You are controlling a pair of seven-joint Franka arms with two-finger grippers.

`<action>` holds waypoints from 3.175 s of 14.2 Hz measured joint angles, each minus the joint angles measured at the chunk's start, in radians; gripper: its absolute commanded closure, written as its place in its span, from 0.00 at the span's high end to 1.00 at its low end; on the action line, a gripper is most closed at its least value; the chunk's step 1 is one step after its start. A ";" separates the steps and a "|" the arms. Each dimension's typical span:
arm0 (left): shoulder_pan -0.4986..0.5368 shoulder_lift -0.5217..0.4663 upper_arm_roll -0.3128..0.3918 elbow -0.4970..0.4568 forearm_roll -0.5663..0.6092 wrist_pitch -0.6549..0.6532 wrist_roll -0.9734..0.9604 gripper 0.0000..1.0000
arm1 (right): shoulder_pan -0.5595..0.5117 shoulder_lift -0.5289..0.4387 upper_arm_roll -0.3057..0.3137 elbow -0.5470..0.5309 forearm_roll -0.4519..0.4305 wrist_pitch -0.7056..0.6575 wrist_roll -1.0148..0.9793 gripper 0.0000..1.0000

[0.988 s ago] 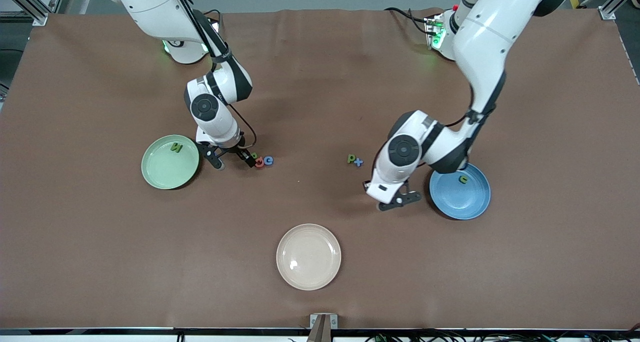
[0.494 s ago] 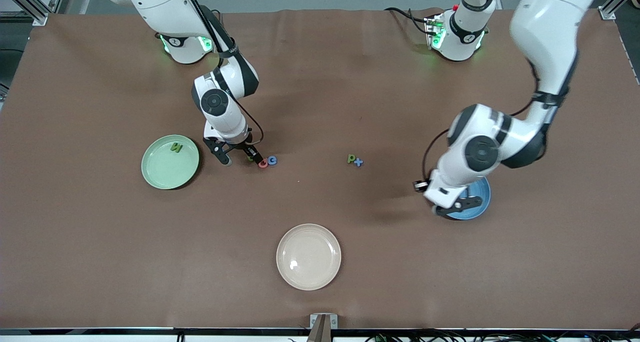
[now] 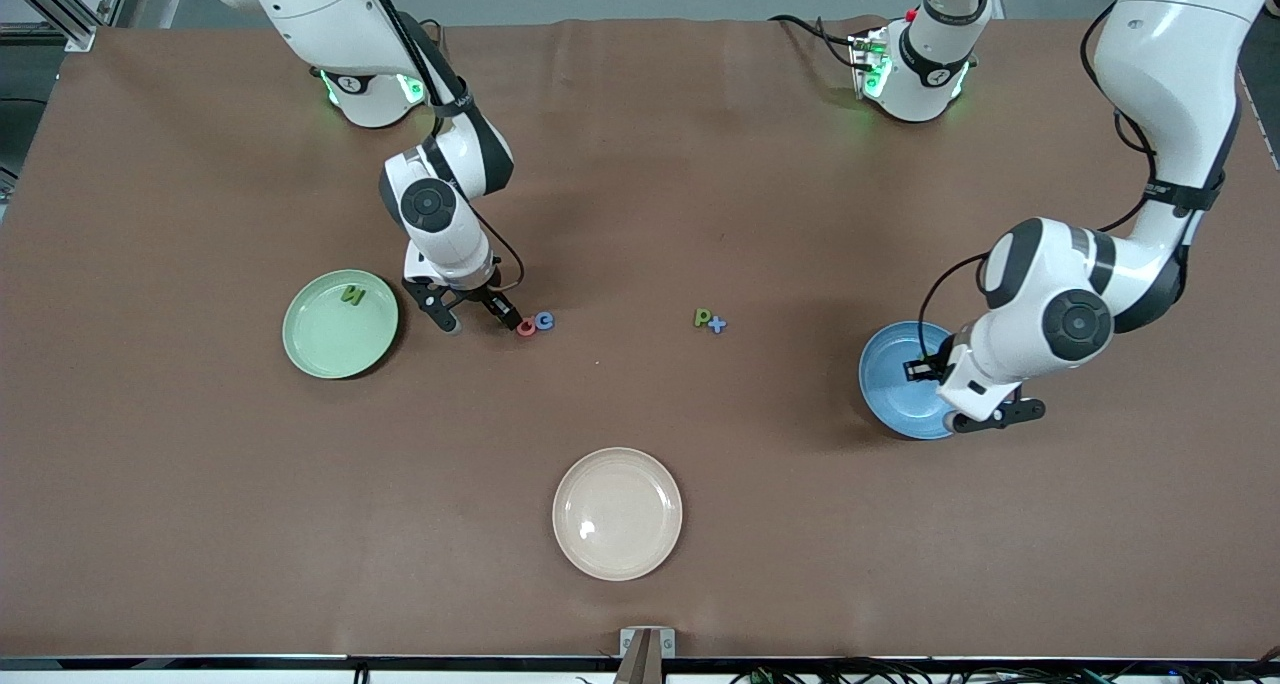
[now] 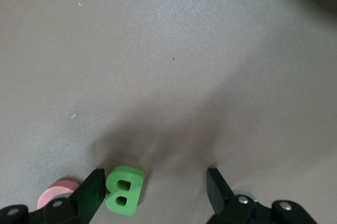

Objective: Sort upper and lower case letters into plates
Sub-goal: 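Place the m on the blue plate while the right gripper places the B, then grasp the blue x with the left gripper while the right gripper reaches the Q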

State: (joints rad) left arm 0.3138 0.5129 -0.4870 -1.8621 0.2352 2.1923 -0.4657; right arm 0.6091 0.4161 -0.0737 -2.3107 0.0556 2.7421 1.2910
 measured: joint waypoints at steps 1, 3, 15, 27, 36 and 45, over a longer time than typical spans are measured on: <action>0.014 0.002 0.001 -0.005 0.004 0.011 0.006 0.08 | 0.000 -0.001 -0.001 0.001 -0.002 0.001 0.000 0.54; 0.031 0.018 0.007 -0.015 0.049 0.046 0.008 0.08 | 0.000 -0.003 -0.004 0.003 -0.003 0.001 0.000 0.34; 0.050 0.137 0.019 -0.019 0.203 0.169 -0.088 0.93 | -0.042 -0.049 -0.025 0.022 -0.006 -0.134 -0.078 0.00; -0.033 0.032 -0.281 0.000 0.151 -0.033 -0.545 0.99 | -0.489 -0.237 -0.037 -0.043 -0.016 -0.318 -0.839 0.00; -0.251 0.119 -0.276 -0.015 0.137 0.131 -1.135 1.00 | -0.473 -0.202 -0.013 -0.123 0.004 -0.158 -0.868 0.01; -0.335 0.199 -0.224 -0.032 0.383 0.205 -1.444 1.00 | -0.438 -0.144 -0.011 -0.122 0.027 -0.128 -0.865 1.00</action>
State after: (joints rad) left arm -0.0209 0.7122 -0.7115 -1.8939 0.6184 2.3975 -1.9100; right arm 0.1711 0.2717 -0.0850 -2.4331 0.0821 2.6143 0.4256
